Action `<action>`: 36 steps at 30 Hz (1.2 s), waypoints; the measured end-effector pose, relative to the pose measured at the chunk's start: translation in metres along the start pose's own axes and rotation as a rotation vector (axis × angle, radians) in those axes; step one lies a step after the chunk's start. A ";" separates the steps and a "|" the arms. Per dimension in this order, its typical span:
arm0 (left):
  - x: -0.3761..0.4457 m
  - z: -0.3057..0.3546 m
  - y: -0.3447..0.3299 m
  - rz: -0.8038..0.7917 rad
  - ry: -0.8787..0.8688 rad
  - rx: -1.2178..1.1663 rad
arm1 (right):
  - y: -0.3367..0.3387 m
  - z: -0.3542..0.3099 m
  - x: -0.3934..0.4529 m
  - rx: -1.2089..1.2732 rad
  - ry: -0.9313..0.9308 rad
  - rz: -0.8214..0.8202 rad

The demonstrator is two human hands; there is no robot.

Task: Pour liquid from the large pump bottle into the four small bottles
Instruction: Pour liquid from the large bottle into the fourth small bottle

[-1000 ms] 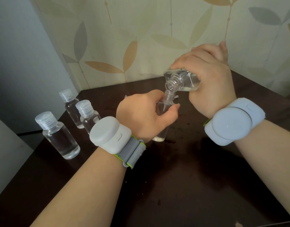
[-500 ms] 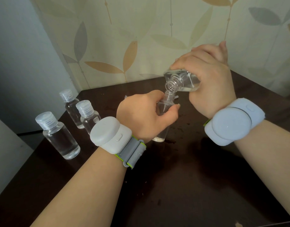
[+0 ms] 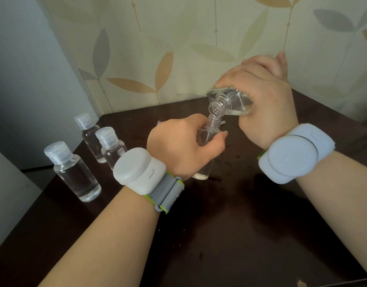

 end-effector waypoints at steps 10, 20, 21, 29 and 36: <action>0.001 -0.001 -0.001 0.012 0.000 0.004 | 0.001 -0.001 0.000 0.009 0.002 -0.010; 0.000 0.000 0.000 -0.002 -0.001 0.001 | 0.001 -0.001 0.001 0.008 -0.004 -0.029; -0.001 0.000 -0.001 -0.002 0.001 0.003 | 0.002 -0.001 0.001 0.011 -0.003 -0.026; 0.000 0.000 0.002 0.009 0.000 -0.003 | 0.002 -0.002 0.001 0.008 0.008 -0.015; 0.000 -0.001 0.000 -0.005 0.005 -0.013 | 0.002 -0.003 0.002 0.004 0.007 -0.032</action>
Point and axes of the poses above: each hand's wrist, its own x-axis towards the middle knuckle, its own y-axis out of the back of the hand, z = x × y, the point moved 7 cm from there along x, towards the middle knuckle, and after that the axes turned 8 degrees about -z, right-handed, at the moved point
